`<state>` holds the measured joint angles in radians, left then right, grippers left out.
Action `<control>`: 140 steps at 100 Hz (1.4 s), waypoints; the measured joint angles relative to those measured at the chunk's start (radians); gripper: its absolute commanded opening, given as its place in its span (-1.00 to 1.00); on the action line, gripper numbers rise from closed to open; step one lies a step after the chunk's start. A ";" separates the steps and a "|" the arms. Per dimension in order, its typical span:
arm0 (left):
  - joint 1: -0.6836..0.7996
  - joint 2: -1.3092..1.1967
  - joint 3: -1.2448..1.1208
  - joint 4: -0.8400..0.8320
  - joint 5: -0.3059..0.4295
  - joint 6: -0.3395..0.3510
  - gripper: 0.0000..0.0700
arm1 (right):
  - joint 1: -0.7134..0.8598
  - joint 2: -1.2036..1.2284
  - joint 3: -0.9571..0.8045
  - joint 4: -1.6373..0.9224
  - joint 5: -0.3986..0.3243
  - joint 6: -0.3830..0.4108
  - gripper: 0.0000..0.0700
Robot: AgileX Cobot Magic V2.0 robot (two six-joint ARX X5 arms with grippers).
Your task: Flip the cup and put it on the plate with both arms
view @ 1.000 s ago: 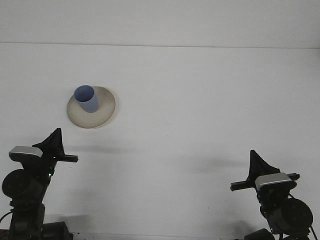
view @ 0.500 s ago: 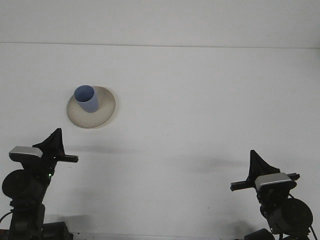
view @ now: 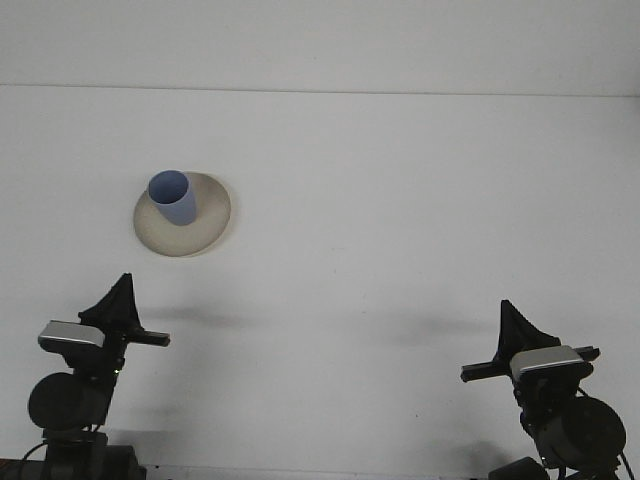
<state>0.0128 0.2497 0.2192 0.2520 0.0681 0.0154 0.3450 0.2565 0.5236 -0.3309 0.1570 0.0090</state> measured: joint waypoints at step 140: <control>-0.029 -0.244 -0.187 -0.082 -0.095 -0.031 -0.96 | -0.069 -0.002 -0.004 0.035 0.000 -0.035 -0.99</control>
<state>-0.0158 0.0059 0.0326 0.1699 -0.0269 -0.0151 0.2764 0.2543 0.5198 -0.2962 0.1570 -0.0261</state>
